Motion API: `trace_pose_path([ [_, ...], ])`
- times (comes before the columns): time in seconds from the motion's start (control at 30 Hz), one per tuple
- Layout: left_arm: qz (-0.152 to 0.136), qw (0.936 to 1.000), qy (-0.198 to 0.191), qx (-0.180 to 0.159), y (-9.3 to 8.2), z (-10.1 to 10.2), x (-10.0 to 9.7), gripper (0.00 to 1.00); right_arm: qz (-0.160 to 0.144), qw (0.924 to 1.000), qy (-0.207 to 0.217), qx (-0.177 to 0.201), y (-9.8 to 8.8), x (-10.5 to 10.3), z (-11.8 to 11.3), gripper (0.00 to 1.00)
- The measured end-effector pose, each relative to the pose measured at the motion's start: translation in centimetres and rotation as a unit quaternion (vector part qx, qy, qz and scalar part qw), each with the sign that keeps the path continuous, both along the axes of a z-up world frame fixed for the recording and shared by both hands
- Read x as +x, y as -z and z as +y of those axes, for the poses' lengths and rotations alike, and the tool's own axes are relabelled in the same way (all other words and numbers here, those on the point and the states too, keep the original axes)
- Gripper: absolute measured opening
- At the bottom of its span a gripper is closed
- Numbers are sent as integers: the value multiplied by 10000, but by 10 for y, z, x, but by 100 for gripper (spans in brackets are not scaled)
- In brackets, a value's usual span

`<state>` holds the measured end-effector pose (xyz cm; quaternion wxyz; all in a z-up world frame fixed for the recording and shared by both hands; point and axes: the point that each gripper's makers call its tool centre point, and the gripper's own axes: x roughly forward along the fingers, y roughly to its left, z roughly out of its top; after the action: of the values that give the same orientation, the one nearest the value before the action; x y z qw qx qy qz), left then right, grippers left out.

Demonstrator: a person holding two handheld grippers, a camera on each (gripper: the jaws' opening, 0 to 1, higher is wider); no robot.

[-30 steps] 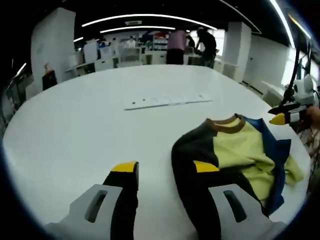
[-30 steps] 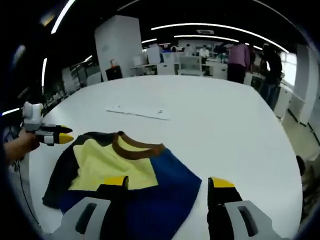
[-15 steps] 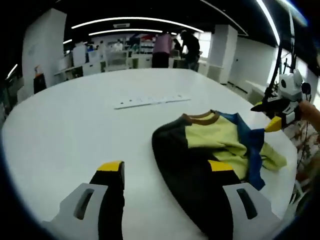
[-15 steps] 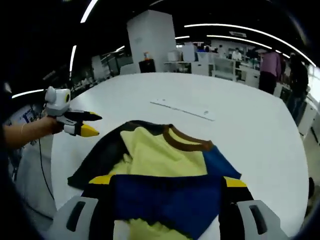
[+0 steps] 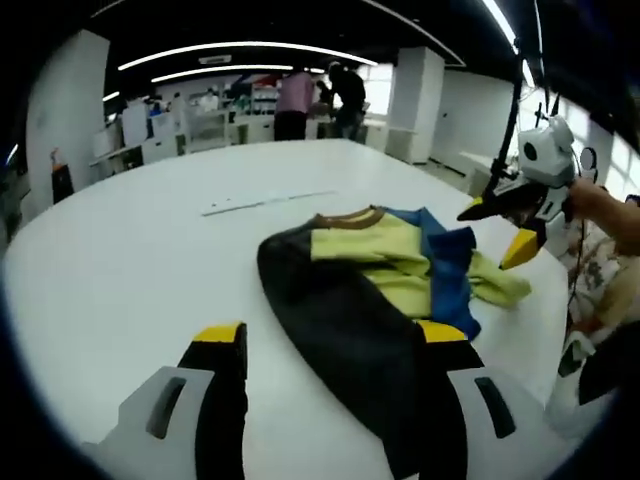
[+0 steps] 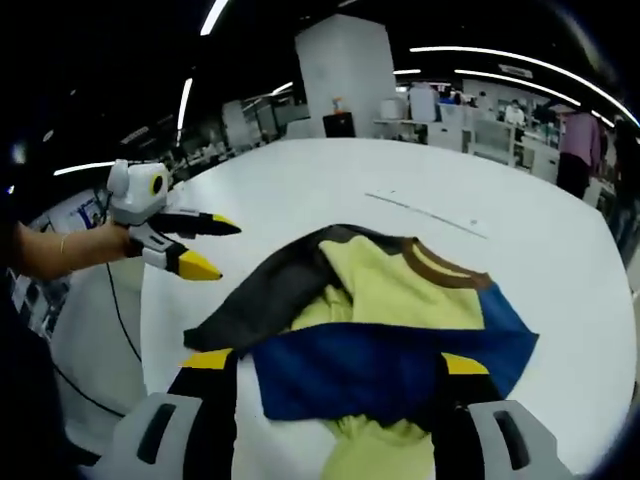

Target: Fold the garment on the visible template until the final outline fits inside the template.

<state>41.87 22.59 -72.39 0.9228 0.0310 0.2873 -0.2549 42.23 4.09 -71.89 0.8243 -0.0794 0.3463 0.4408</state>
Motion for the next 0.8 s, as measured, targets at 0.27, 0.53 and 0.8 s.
trace_pose_path([
  [0.27,55,9999,78,-51,8,-6,-36,59,96,9992,-387,-104,13,-28,9,69],
  [0.53,75,9994,329,98,21,-7,-70,54,230,9966,-751,-231,29,-54,16,47],
  [0.8,153,9985,519,66,30,-15,-88,45,261,9939,-988,-423,52,-71,22,34],
])
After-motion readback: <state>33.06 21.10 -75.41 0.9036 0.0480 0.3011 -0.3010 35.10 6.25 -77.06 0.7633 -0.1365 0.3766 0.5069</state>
